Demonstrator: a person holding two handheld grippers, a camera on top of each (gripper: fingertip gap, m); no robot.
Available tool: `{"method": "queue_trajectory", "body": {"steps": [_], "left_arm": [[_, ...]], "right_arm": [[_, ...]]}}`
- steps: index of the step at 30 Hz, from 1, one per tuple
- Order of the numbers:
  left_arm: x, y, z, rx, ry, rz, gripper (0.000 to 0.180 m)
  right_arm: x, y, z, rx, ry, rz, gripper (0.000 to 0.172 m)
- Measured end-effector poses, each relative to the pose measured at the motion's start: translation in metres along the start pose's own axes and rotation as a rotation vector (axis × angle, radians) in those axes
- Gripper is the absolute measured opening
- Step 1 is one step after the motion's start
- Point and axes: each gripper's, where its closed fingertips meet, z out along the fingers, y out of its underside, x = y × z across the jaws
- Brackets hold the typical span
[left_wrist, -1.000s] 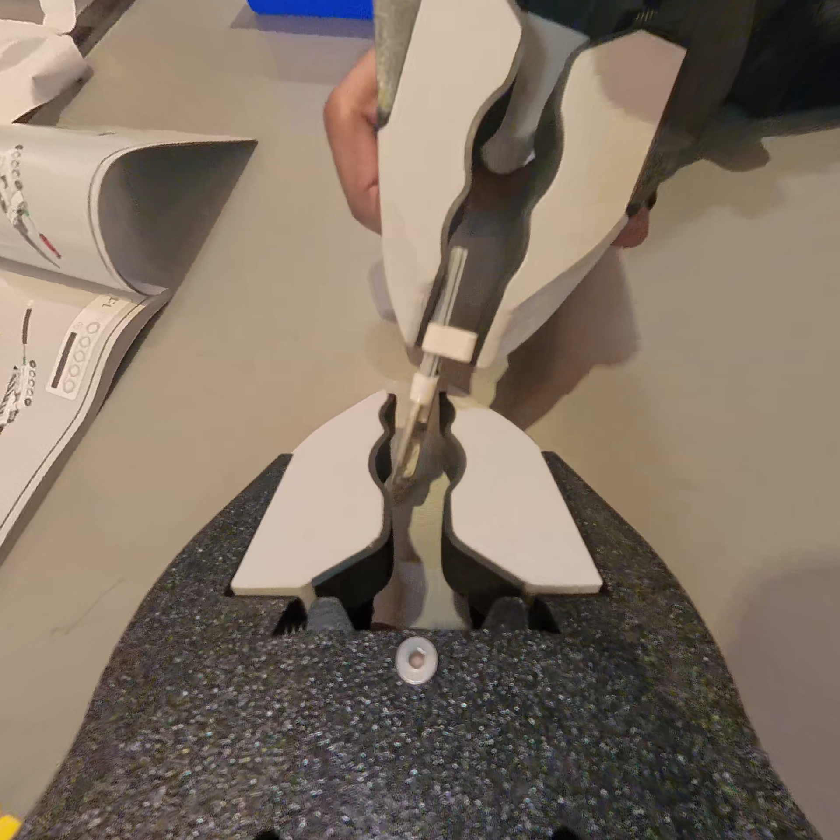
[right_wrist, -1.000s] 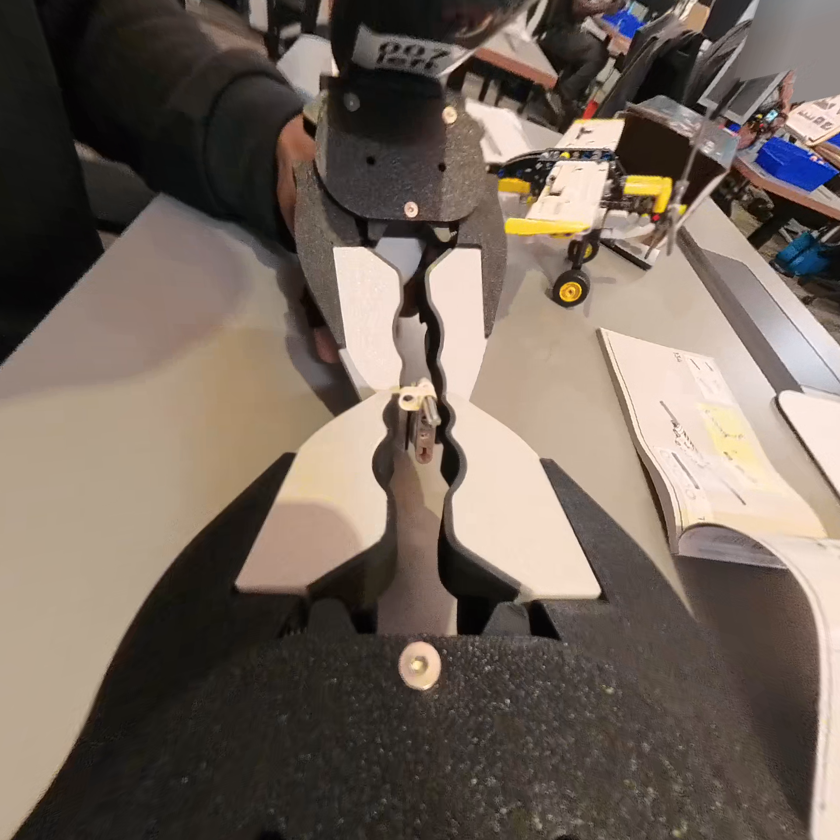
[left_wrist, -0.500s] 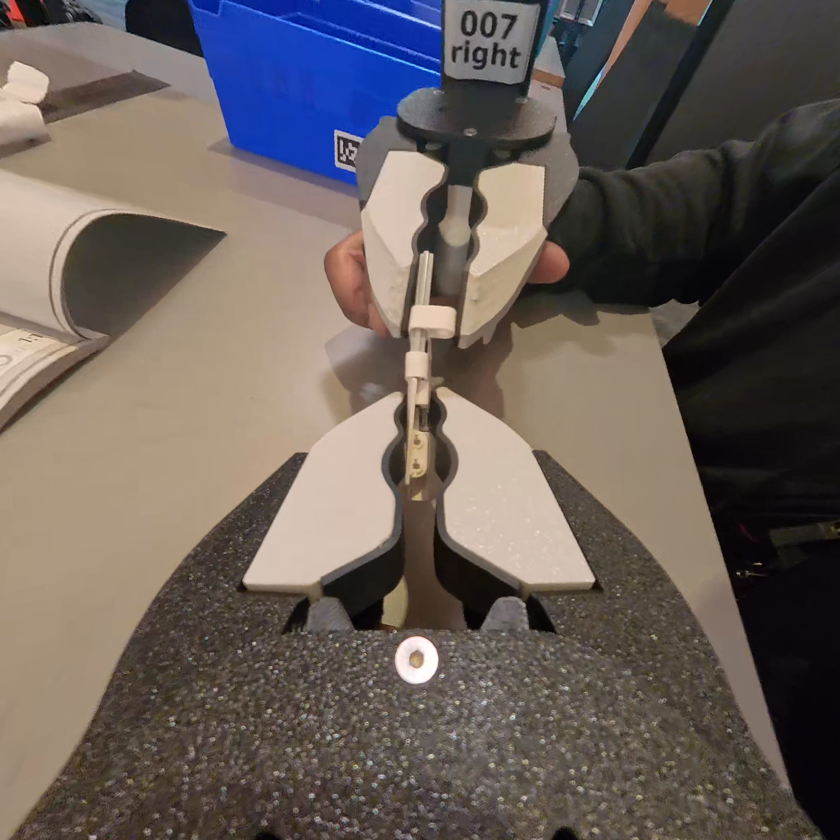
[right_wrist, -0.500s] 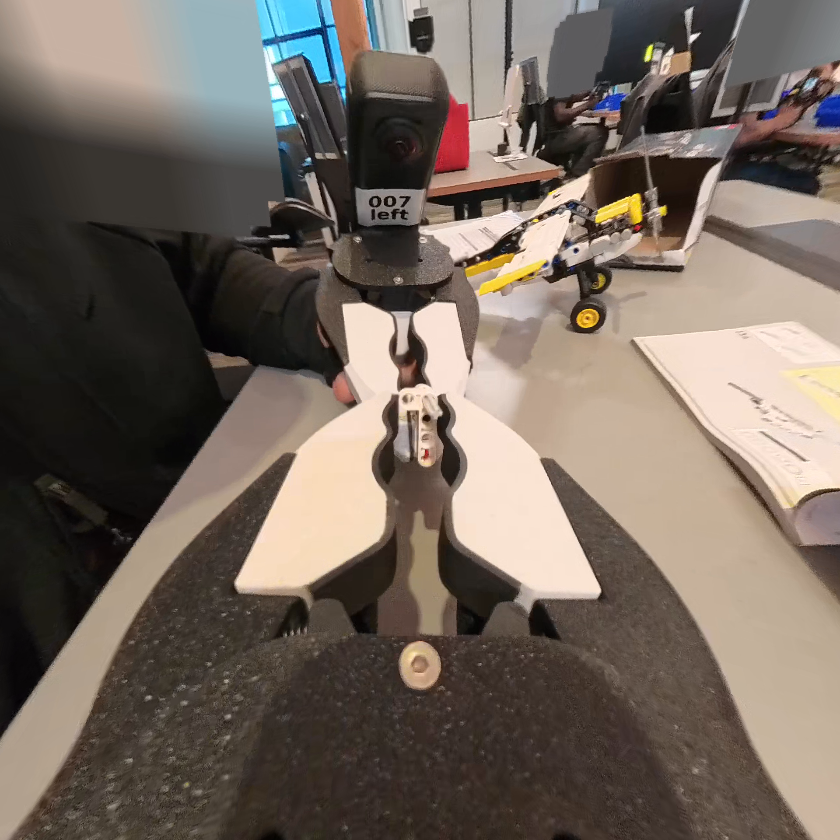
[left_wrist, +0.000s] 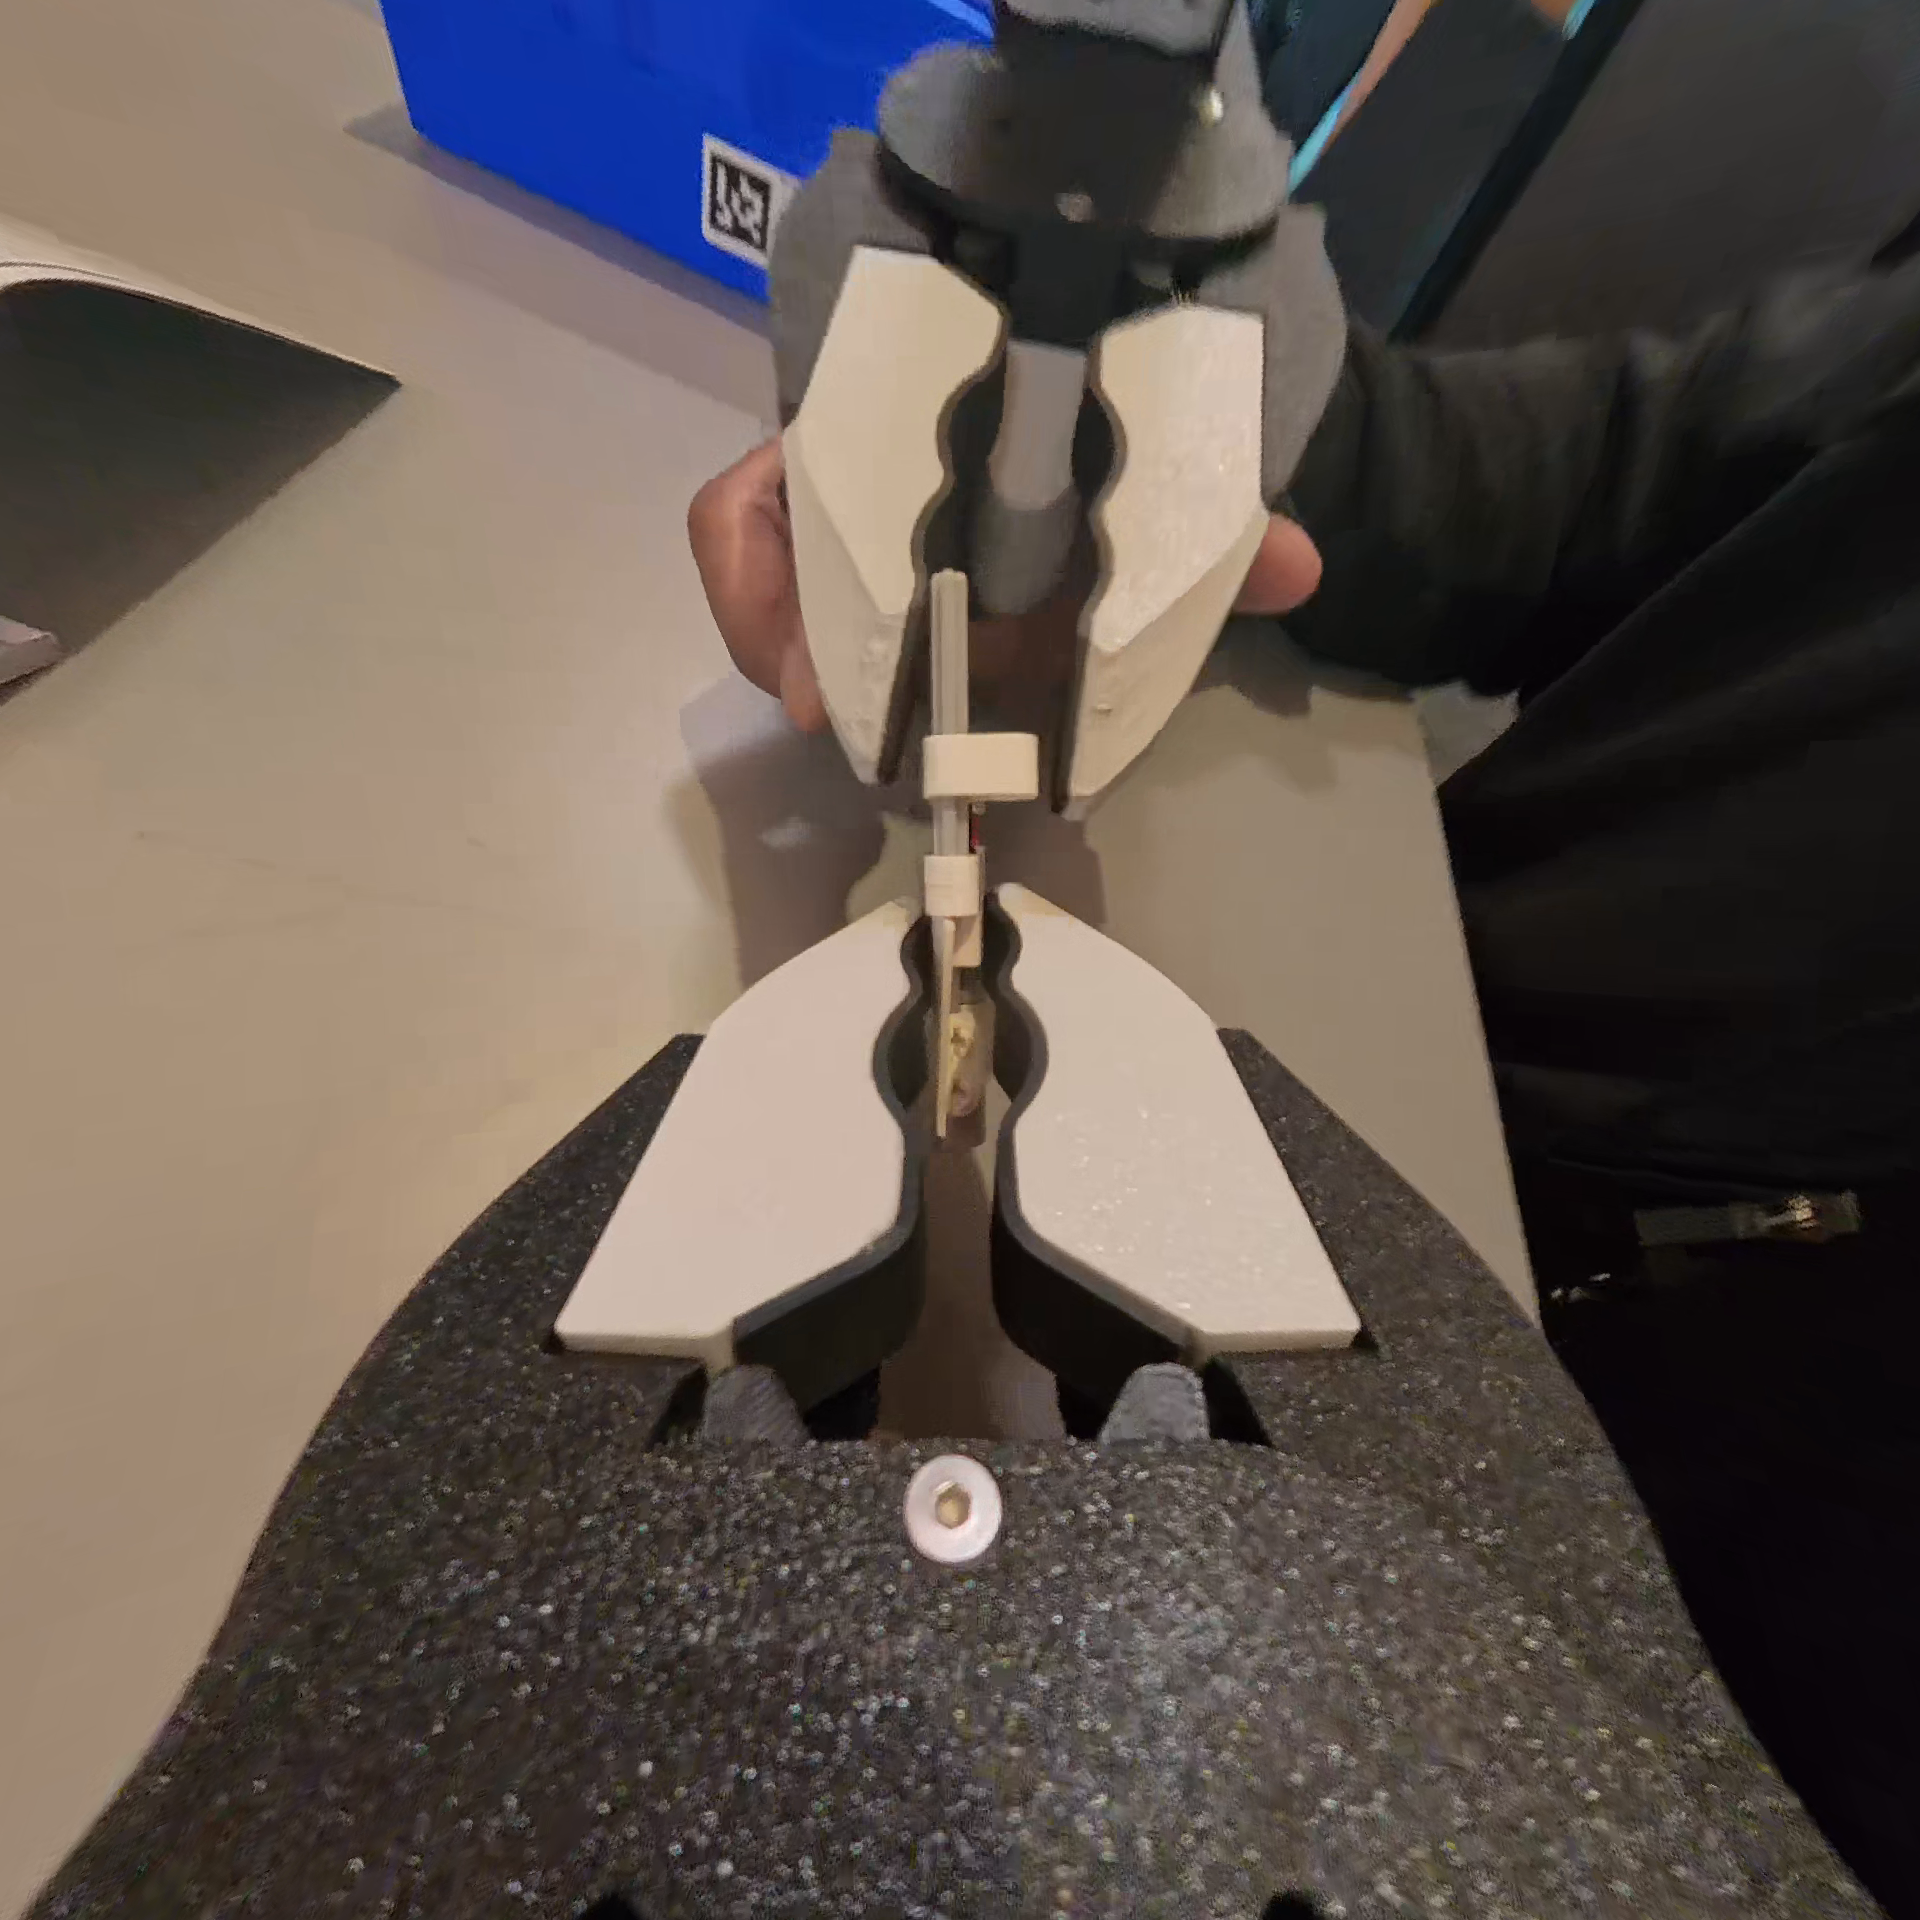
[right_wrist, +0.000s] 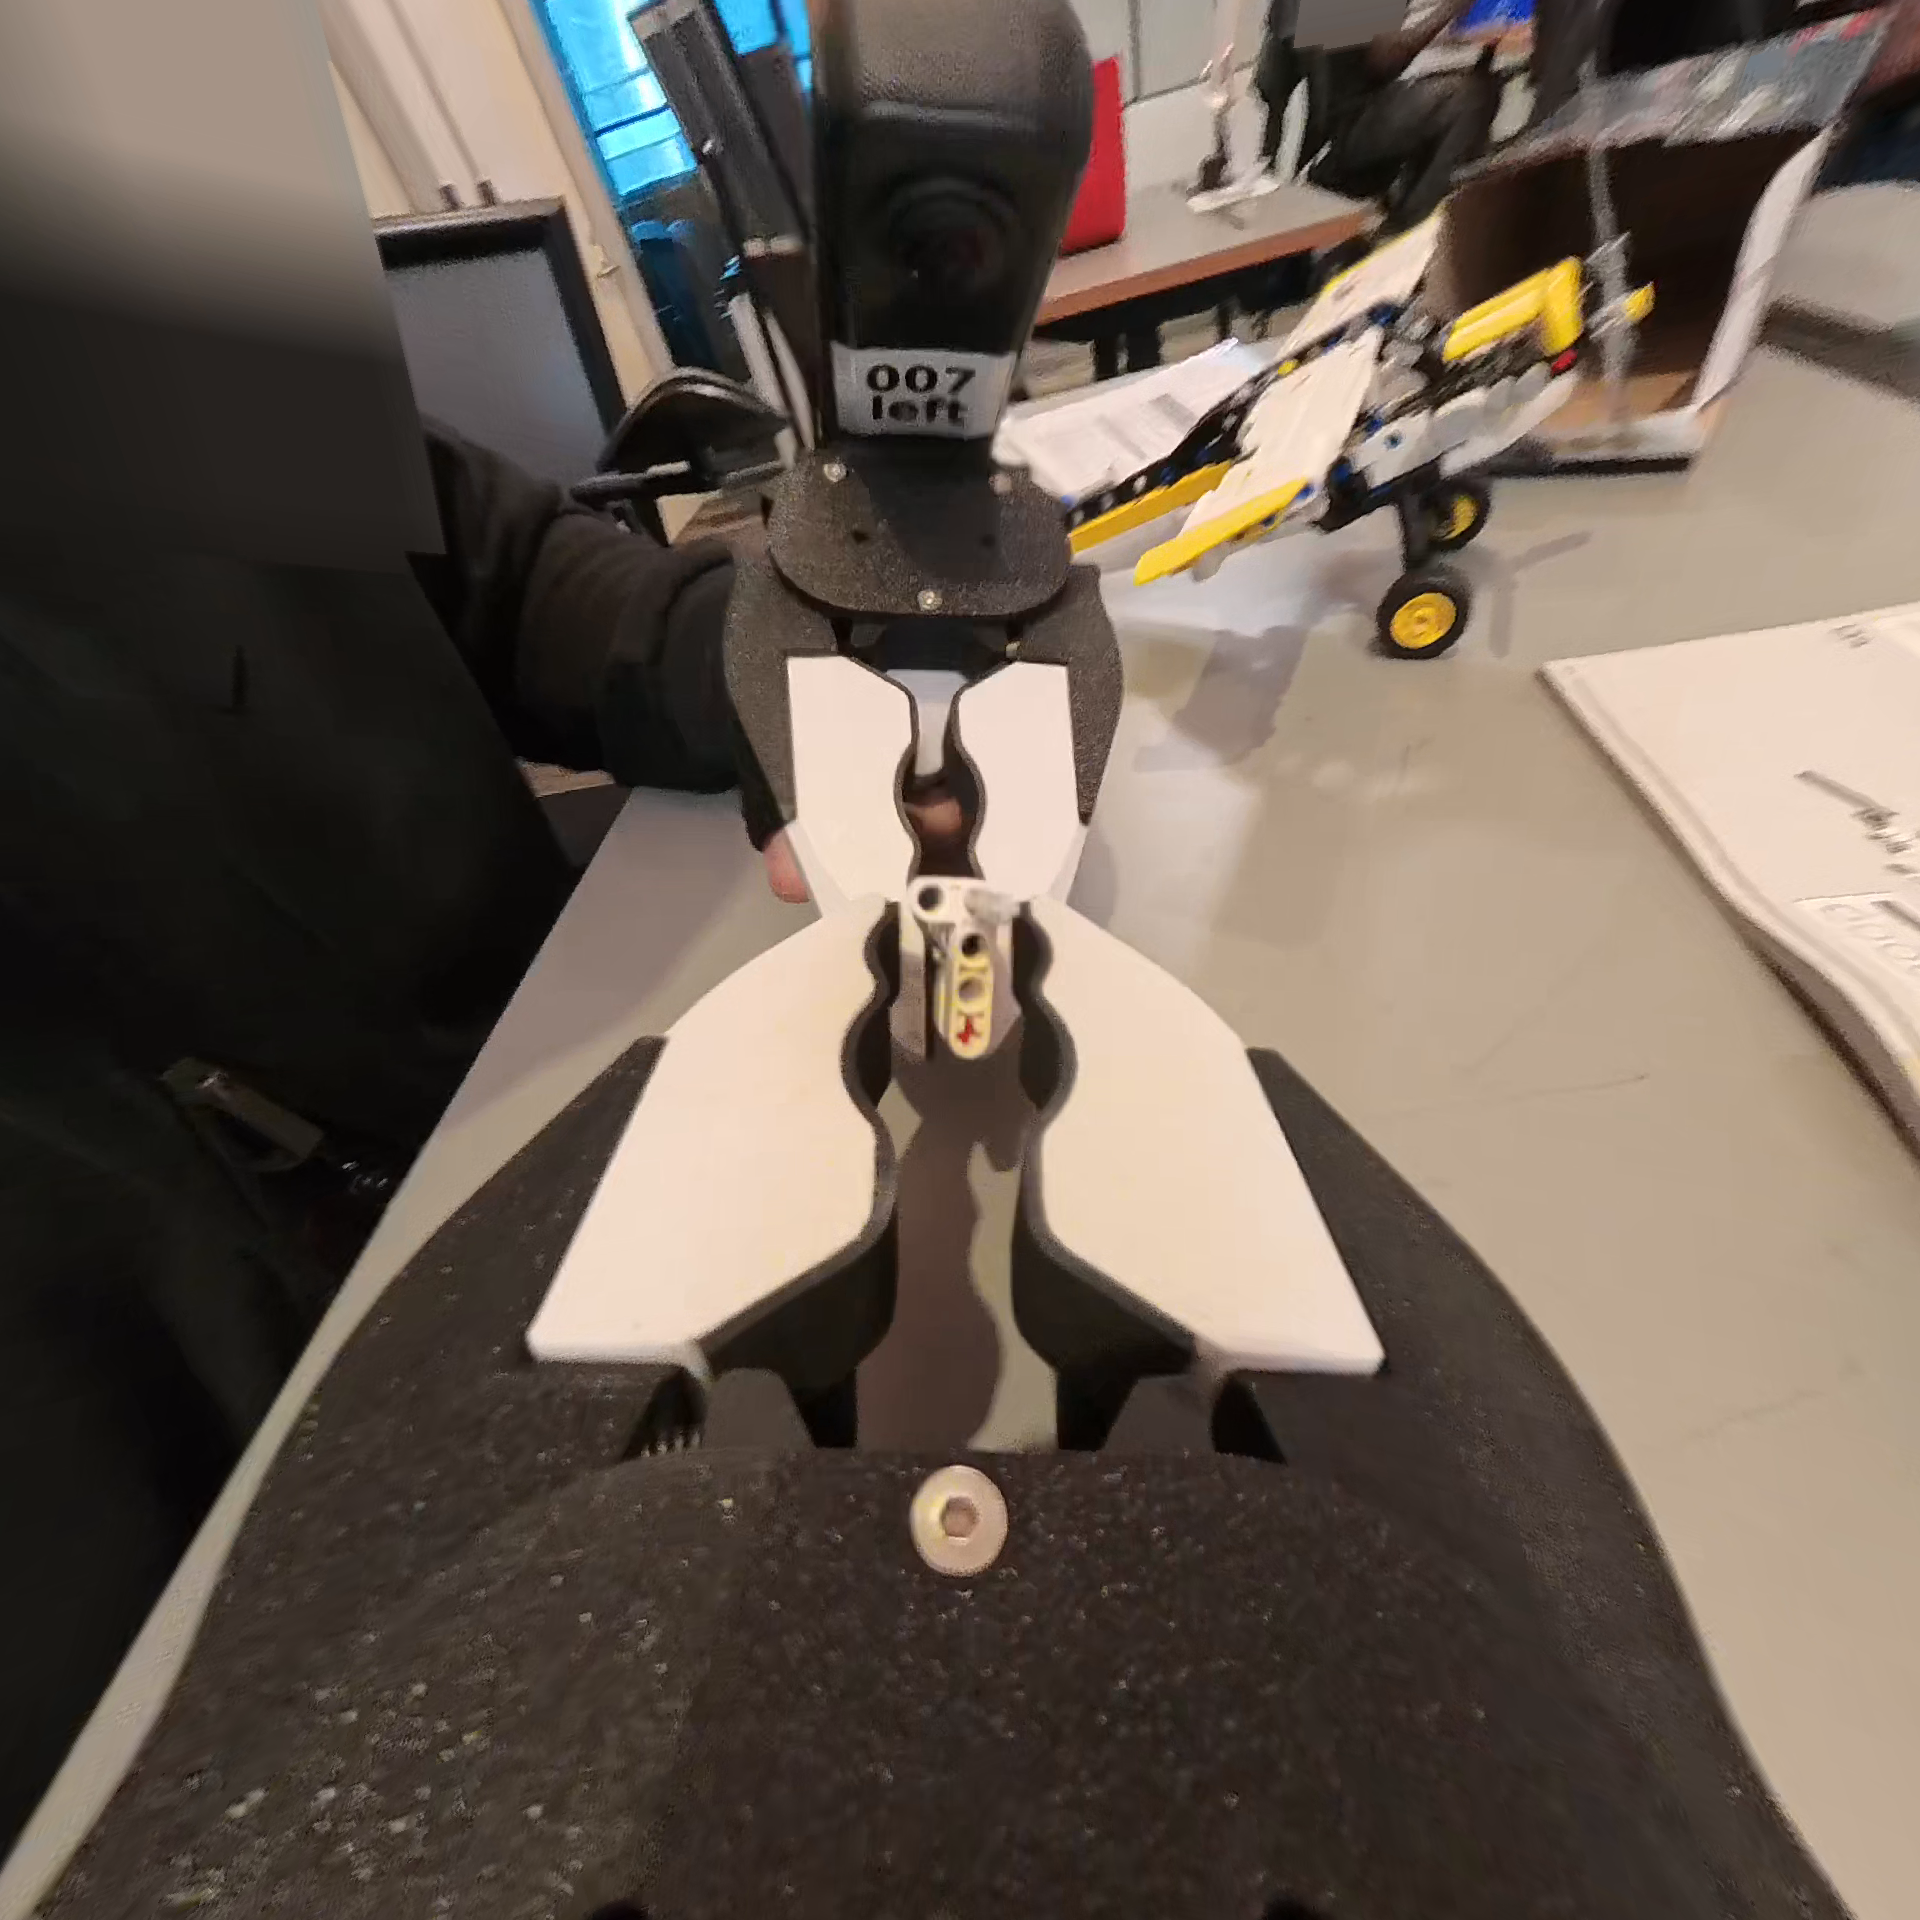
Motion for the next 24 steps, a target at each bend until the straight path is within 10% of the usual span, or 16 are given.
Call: {"method": "queue_trajectory", "body": {"steps": [7, 24], "left_arm": [[0.000, -0.021, -0.014, 0.160, 0.129, -0.230, 0.008], [0.006, -0.007, 0.000, 0.051, 0.090, -0.177, 0.007]], "right_arm": [[0.010, -0.023, -0.015, 0.134, 0.179, -0.222, 0.023], [0.005, 0.002, -0.002, -0.030, -0.058, 0.228, 0.008]]}}
